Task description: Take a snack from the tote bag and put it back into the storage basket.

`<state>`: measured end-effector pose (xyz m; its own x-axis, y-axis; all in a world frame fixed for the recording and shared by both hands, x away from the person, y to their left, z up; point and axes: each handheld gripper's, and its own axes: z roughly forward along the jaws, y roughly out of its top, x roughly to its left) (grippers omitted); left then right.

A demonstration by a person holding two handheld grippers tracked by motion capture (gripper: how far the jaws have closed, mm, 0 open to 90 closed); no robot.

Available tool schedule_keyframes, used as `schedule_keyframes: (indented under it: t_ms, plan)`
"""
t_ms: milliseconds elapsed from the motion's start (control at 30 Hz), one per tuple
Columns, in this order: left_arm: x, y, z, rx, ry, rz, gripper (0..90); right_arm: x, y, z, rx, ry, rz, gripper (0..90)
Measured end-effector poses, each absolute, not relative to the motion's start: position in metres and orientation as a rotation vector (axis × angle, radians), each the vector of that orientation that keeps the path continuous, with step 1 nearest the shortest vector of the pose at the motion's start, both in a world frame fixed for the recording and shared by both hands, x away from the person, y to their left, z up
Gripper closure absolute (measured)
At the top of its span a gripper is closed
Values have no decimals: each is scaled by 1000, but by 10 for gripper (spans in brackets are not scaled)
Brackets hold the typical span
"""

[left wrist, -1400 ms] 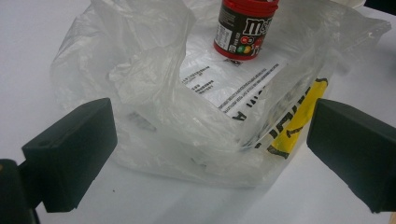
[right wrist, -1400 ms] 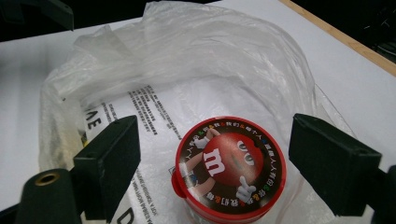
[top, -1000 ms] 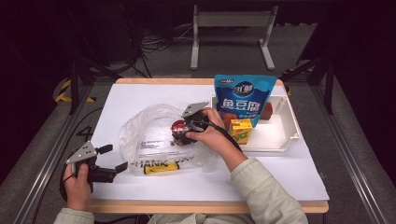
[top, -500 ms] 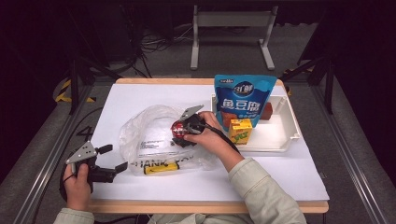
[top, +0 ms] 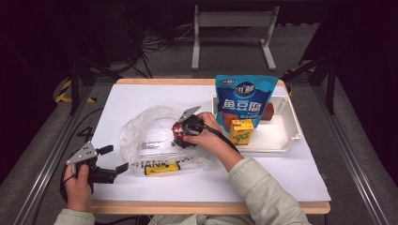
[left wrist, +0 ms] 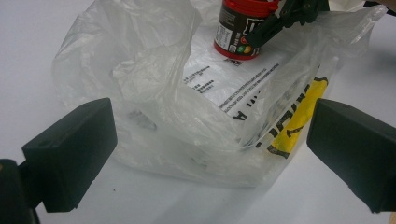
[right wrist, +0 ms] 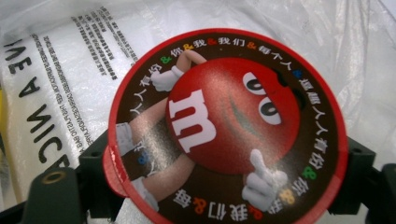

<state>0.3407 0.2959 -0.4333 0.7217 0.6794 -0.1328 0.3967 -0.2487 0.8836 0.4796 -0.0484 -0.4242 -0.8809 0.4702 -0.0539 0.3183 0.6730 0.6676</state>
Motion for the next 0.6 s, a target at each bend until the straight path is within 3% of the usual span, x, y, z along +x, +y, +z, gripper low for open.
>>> schedule_keyframes:
  t_ms: [133, 600]
  plan:
    - [340, 296, -433, 1873, 836, 338, 24, 480, -46, -425, 622, 2676, 968, 247]
    - [341, 296, -434, 1873, 837, 337, 23, 477, -46, -420, 606, 2688, 936, 255]
